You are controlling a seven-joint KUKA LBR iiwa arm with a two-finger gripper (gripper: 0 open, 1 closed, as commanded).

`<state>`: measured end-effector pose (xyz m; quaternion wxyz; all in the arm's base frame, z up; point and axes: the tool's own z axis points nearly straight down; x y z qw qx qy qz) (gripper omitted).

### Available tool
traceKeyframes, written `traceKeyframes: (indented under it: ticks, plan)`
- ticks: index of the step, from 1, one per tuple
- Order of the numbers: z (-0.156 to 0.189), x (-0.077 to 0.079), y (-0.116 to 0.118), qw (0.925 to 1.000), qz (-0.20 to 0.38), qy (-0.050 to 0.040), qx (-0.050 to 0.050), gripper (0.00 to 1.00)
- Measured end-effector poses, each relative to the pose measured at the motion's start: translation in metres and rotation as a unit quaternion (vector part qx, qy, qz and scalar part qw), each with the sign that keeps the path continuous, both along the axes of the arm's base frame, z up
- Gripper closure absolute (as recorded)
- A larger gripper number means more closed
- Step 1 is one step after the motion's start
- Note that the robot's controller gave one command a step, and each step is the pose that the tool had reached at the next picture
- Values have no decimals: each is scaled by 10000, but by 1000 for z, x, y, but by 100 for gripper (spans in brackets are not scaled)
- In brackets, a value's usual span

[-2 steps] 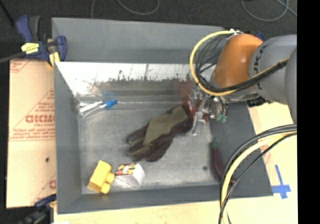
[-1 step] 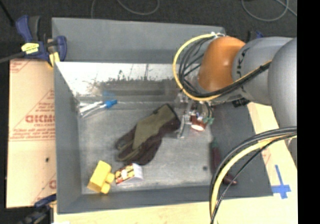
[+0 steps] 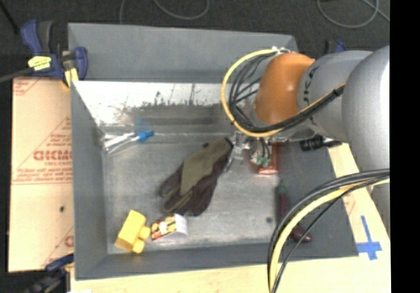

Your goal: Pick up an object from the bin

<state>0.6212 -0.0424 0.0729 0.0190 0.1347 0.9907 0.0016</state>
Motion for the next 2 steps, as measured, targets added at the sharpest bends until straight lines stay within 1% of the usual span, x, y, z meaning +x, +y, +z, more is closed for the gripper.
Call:
traceKeyframes:
  ticks: [1, 2]
  plan:
    - [0, -2, -7, 9997, -248, -14, 11, 100]
    - [42, -1, -8, 9996, -273, 11, 11, 100]
